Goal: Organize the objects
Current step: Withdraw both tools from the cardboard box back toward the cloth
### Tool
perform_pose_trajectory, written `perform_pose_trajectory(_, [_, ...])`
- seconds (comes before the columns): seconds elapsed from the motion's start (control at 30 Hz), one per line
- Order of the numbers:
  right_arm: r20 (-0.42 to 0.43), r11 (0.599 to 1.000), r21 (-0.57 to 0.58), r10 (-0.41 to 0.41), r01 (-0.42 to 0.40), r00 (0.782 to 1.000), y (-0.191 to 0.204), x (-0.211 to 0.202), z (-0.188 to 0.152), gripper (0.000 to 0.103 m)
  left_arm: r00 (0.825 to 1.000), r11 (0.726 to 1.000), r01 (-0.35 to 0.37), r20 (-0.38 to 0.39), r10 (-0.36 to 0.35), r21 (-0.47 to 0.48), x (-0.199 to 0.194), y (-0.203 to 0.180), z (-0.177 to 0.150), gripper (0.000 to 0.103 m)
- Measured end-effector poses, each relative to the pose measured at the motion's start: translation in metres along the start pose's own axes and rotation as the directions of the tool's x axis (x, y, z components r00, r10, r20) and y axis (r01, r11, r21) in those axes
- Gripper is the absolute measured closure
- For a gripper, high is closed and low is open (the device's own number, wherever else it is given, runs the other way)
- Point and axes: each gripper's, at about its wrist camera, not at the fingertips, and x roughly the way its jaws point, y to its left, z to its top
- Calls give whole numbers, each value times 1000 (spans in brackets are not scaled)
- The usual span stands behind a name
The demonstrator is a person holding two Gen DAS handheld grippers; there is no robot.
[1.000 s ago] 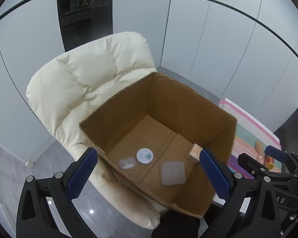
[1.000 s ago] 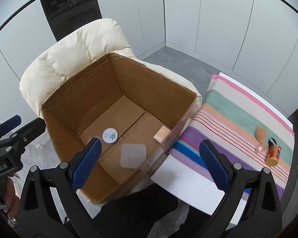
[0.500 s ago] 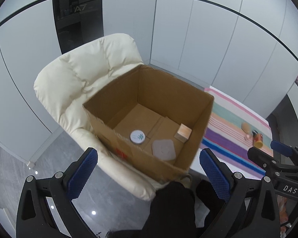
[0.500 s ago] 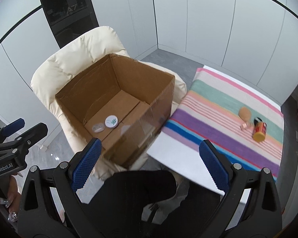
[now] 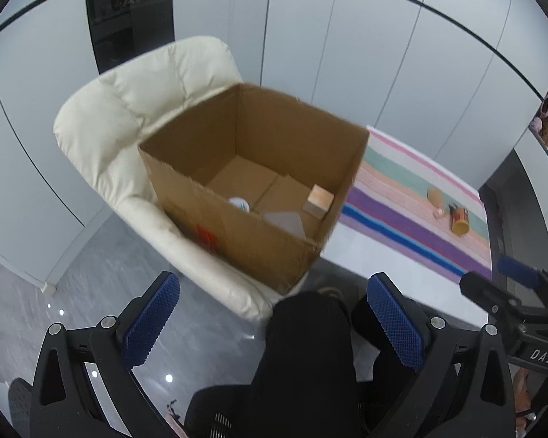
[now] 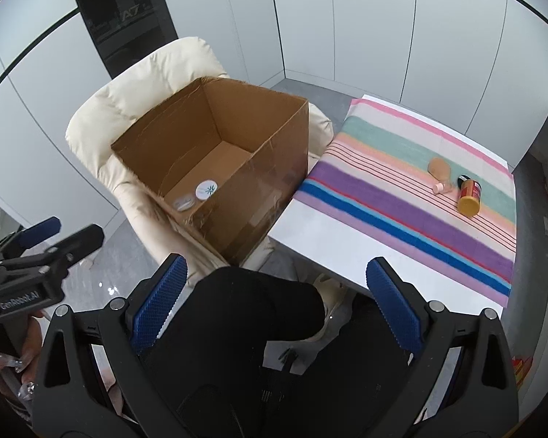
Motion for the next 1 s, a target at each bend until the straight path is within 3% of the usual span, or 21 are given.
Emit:
perform_pose_trajectory(0.5, [30,998,53,-17,15,999,-19,-3,-3,3,1000,999,1,-27,0,43,13,-17,5,0])
perform_pose_trajectory(1.0, [68,959,252,-150,129,986,-114,-44,-33,3,995,975,100,-24,-97,196,26,-104,8,0])
